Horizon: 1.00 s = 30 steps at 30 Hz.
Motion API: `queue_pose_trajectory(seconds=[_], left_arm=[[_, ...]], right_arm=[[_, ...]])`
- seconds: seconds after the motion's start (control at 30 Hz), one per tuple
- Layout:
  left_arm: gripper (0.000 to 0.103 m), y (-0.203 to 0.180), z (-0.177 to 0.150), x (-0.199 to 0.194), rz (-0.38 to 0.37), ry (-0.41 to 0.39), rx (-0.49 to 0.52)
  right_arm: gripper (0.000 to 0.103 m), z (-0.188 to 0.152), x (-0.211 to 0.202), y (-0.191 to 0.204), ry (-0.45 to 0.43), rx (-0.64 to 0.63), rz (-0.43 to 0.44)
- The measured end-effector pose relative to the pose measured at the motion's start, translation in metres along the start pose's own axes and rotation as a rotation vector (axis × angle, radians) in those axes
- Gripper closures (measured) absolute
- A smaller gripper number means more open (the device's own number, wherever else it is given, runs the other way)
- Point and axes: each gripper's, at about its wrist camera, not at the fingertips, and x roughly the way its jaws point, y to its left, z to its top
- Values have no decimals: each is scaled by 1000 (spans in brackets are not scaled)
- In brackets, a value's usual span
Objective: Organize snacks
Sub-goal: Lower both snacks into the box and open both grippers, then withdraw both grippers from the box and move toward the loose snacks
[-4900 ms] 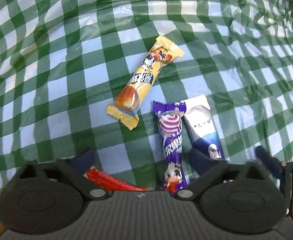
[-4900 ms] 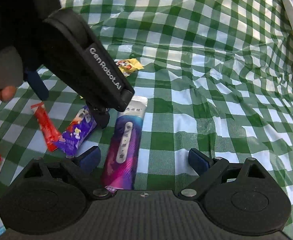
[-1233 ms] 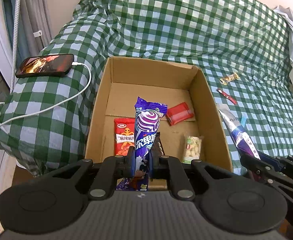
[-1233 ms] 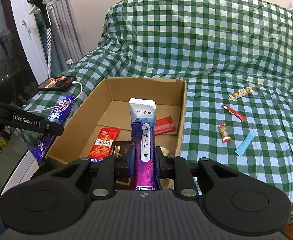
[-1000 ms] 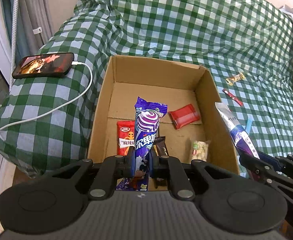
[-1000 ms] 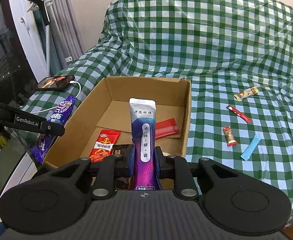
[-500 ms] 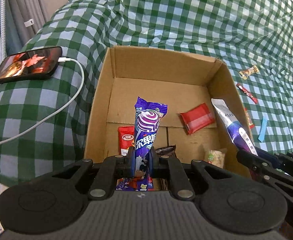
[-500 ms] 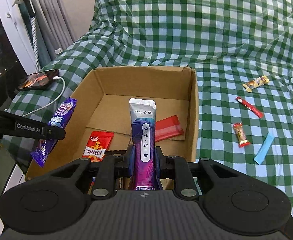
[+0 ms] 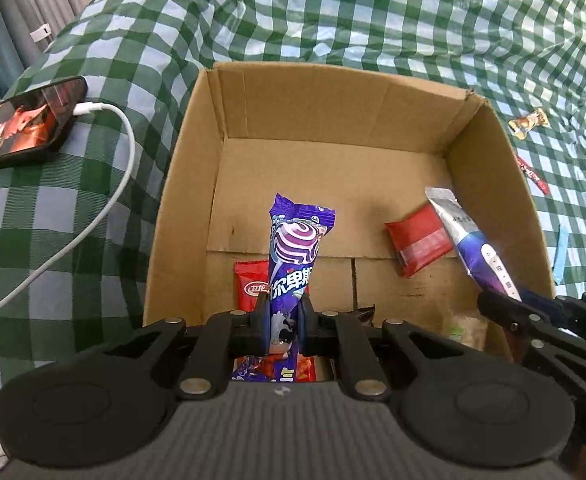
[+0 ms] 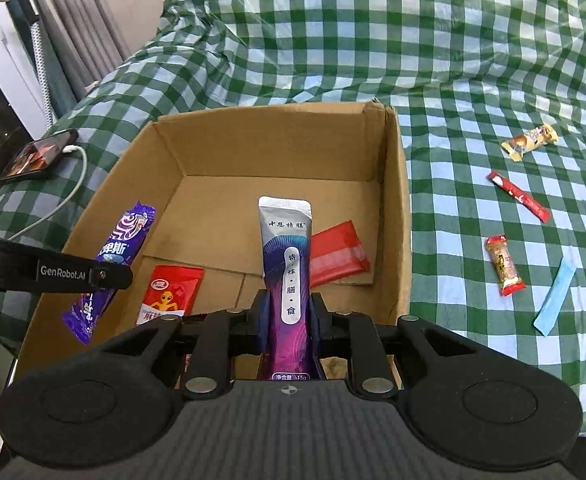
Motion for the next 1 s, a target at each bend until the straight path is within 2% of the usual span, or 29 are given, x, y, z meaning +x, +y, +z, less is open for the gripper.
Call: queue_pose_trajectory(seconds=[0.07,0.1,0.17,0.2,0.23,0.27,0.37,0.53,1.0], left_arm=[[89,-2,0,5,0,10,10],[85,-3,1,8,-7,15,23],[43,-6,2,11,-7,30,50],[5,-8,1,10,17,37,55],[1,-10,-2,8,39,25,50],[0,-10,-5,3,50,-1,46],[0,-11,-12,-3,52,20,64],[0,-6,-31,-24,59,33,29],[0,-1,-100,-107,68,-81,7]], right_arm=[[81,0,3,-1,4,2,-2],[81,1,5,-2,11,6,1],[74,3,8,-5,27,27,18],[67,4,8,-7,31,41,19],[42,6,7,-7,36,55,15],[21,7,4,-8,35,70,-2],[15,3,-9,-5,17,73,11],[12,-13,-32,7,12,58,14],[7,-52,-104,32,-42,36,-20]])
